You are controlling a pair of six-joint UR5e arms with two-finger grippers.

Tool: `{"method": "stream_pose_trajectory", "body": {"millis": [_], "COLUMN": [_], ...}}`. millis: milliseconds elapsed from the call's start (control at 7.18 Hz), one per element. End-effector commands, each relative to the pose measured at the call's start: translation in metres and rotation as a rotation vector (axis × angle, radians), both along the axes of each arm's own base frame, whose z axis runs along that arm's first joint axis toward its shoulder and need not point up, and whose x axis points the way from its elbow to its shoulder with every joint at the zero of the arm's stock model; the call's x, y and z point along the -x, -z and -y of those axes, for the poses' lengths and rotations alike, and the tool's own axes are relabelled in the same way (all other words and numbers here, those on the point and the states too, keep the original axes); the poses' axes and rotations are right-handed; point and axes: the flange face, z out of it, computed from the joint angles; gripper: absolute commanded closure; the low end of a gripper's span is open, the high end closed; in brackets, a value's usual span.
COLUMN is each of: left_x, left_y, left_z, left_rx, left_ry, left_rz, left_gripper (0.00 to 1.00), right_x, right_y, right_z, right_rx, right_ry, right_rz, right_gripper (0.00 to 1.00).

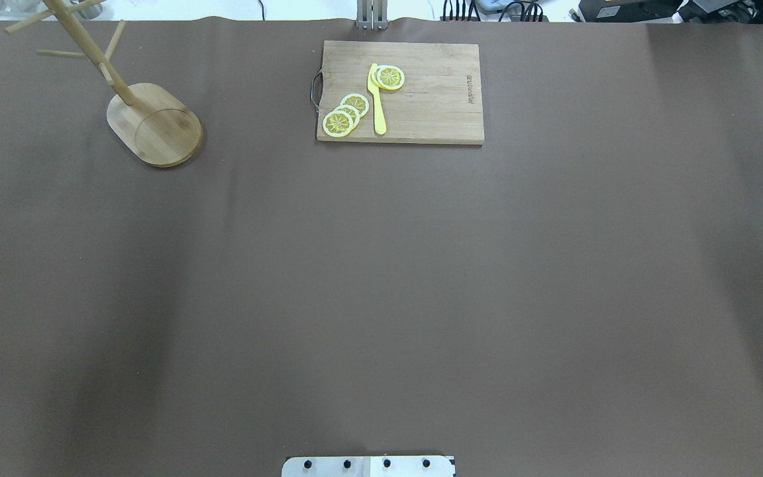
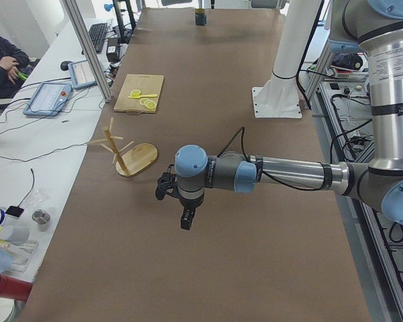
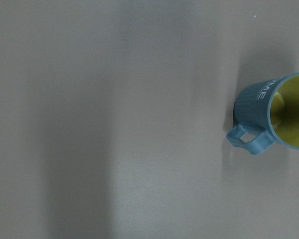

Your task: Hang cup on storage rack

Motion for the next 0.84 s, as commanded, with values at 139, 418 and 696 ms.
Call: {"method": "stream_pose_trajectory", "body": {"millis": [139,418,696], "left_x": [0.000,-0.001,-0.001], "left_y": [0.005,0.007,0.023], "left_z": [0.000,0.001,0.002], "left_rx": [-0.012,-0.017,-0.044], "left_ry": [-0.001,-0.004,-0.001], "left_rz": [0.001,0.001,-0.002], "left_gripper": [0.01,0.01,0.01], "right_x": [0.000,0.001,0.001], "right_y": [0.000,0.005,0.020], "right_z": [0.001,0.004,0.012], "right_rx": [0.000,-0.009,-0.048], "right_ry": [0.000,-0.001,0.000], "right_rz": [0.000,0.005,0.010], "right_gripper": [0.00,0.00,0.00]}}
